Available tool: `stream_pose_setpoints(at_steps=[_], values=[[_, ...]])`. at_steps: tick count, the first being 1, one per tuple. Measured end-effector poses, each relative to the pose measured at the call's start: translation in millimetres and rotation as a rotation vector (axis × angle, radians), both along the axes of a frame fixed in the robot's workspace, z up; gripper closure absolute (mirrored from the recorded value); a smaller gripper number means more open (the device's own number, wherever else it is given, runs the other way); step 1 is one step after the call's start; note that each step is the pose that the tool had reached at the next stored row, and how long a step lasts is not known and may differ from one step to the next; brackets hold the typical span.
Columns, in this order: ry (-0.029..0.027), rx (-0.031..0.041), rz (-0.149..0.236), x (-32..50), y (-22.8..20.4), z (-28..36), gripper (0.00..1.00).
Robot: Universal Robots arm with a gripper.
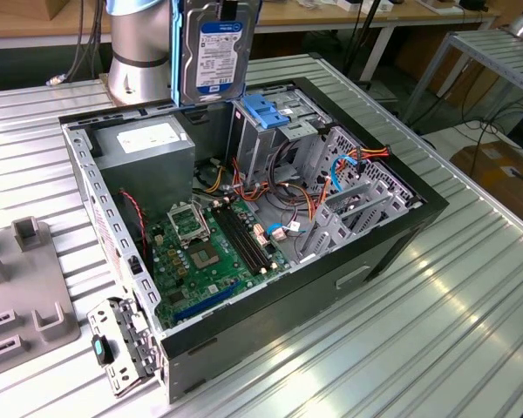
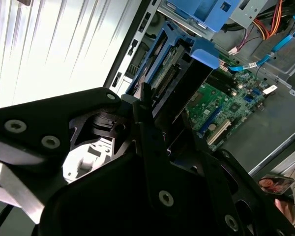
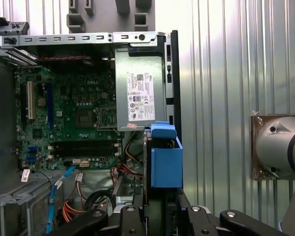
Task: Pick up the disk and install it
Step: 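Pick up the disk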
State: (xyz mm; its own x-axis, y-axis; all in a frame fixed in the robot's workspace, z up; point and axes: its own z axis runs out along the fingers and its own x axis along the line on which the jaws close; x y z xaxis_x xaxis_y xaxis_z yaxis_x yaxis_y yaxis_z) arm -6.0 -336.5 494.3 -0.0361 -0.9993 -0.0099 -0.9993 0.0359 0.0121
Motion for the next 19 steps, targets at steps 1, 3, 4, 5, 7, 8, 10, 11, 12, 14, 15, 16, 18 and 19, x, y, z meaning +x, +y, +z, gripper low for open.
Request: stream_pose_setpoints(at_steps=[1,3,4,5,7,8,10,11,12,14,15,16,18,19], values=[[0.0000,0.0000,0.000,1.1,0.0,0.0,0.65],[0.0000,0.0000,0.000,3.5,0.0,0.0,0.65],[0.0000,0.0001,0.000,4.8,0.0,0.0,0.65],[0.0000,0.0001,0.000,6.3,0.0,0.0,0.65],[0.0001,-0.0001,0.000,9.5,0.0,0.0,0.65],[0.0000,-0.0001,0.000,12.0,0.1,0.0,0.65],[0.0000,-0.0001,0.000,14.9,0.0,0.0,0.65],[0.0000,0.0000,0.000,16.9,0.0,0.0,0.65],[0.0000,0.0000,0.000,18.2,0.0,0.0,0.65],[0.0000,0.0000,0.000,25.4,0.0,0.0,0.65],[0.0000,0.0000,0.000,28.2,0.0,0.0,0.65],[0.0000,0.0000,0.000,30.3,0.0,0.0,0.65],[0.0000,-0.0001,0.000,34.0,0.0,0.0,0.65],[0.0000,0.0000,0.000,35.7,0.0,0.0,0.65]])
